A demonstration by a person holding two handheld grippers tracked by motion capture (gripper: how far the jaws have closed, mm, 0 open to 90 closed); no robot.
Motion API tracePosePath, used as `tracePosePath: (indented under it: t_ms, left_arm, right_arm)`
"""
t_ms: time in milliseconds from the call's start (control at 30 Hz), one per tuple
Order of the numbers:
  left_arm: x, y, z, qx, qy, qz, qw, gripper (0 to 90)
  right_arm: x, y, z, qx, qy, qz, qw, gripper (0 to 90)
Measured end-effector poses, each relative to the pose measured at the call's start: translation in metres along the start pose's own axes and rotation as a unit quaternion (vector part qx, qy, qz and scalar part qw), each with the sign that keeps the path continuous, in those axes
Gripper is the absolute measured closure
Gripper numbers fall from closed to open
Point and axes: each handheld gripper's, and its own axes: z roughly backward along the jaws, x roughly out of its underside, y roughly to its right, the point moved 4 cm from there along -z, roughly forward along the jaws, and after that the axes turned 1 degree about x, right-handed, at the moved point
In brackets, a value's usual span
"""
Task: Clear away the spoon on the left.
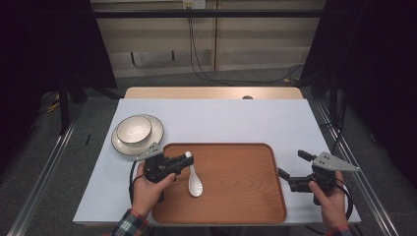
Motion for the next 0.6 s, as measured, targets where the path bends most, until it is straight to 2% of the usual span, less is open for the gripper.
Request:
tracePosePath:
  t_ms: [600]
  left_arm:
    - [0.0011, -0.0045, -0.0029, -0.02, -0.007, -0.01, 0.9997, 70.1]
  right_arm:
    - [0.0, -0.0003, -0.0001, -0.001, -0.001, 0.0, 1.0, 1.2]
